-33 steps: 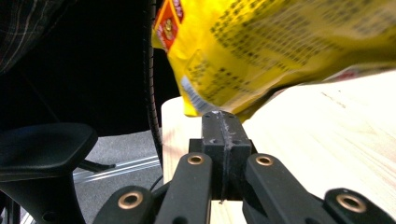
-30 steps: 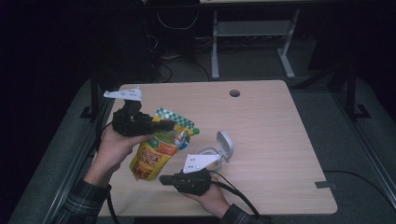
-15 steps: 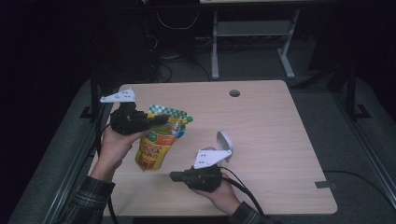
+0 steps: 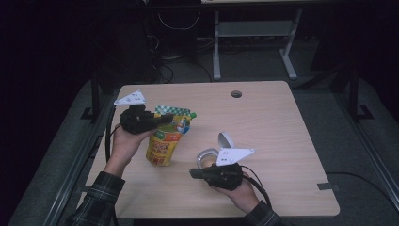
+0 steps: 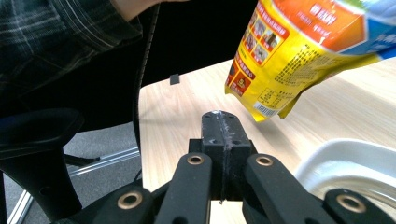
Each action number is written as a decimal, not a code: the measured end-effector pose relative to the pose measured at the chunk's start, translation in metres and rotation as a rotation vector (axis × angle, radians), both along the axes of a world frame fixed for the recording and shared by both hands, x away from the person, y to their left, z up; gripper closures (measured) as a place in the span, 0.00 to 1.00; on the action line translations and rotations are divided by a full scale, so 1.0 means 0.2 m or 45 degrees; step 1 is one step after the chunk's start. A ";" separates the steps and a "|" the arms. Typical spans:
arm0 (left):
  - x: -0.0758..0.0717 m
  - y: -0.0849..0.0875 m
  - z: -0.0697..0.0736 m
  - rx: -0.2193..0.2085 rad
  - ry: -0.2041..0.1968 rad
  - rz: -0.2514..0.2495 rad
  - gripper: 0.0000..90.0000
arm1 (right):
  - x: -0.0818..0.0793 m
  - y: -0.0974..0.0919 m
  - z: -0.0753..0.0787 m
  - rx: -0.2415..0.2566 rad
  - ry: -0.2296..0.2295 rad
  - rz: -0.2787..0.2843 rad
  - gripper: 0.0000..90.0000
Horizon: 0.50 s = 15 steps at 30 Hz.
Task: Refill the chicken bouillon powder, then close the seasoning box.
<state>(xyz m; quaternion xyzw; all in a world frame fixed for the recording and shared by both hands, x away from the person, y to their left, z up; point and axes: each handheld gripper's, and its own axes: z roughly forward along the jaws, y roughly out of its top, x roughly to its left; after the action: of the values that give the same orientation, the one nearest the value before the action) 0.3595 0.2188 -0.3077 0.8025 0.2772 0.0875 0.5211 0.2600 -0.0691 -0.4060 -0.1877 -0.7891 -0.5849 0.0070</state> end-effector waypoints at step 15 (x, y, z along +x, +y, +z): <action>-0.02 0.12 -0.17 -0.089 0.015 0.027 0.99 | 0.03 -0.16 0.03 -0.002 -0.008 -0.059 1.00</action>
<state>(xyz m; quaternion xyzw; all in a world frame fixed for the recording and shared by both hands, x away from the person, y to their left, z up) 0.3556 0.2421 -0.3415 0.7812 0.2915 0.0786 0.5464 0.2662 -0.1014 -0.3999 -0.2041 -0.7851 -0.5847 -0.0092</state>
